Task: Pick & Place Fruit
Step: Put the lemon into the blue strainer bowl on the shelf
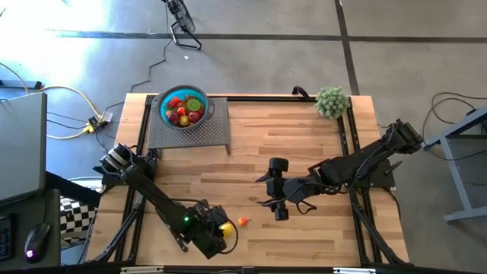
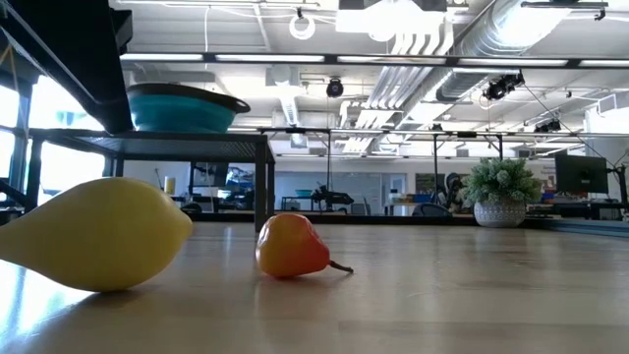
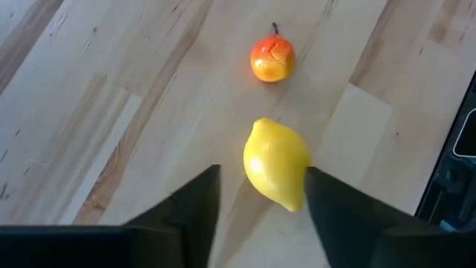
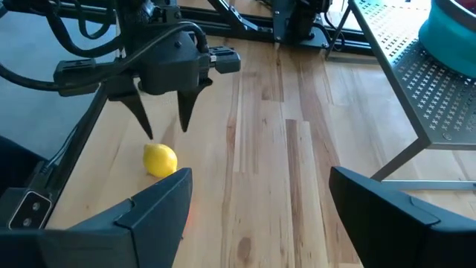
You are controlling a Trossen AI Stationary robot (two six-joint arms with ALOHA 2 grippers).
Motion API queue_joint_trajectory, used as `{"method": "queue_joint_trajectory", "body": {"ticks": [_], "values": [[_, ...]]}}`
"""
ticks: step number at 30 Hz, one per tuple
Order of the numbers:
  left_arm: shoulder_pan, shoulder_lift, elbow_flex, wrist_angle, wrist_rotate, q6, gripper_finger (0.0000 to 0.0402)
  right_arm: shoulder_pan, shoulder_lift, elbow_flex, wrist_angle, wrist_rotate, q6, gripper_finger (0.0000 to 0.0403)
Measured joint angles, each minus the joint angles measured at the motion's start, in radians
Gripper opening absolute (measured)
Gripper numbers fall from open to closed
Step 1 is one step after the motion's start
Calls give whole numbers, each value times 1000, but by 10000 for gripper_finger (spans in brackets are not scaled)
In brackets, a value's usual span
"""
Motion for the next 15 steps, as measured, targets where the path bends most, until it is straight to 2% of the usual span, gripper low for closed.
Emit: {"method": "queue_joint_trajectory", "body": {"ticks": [8,12,15], "values": [[0,32,-2,14,-2,-14,304,0,0,0,-2,0,-1,309],[0,63,-2,42,2,-14,340,0,0,0,-8,0,-1,309],[0,78,-2,63,-13,-14,351,0,0,0,-14,0,-1,309]]}}
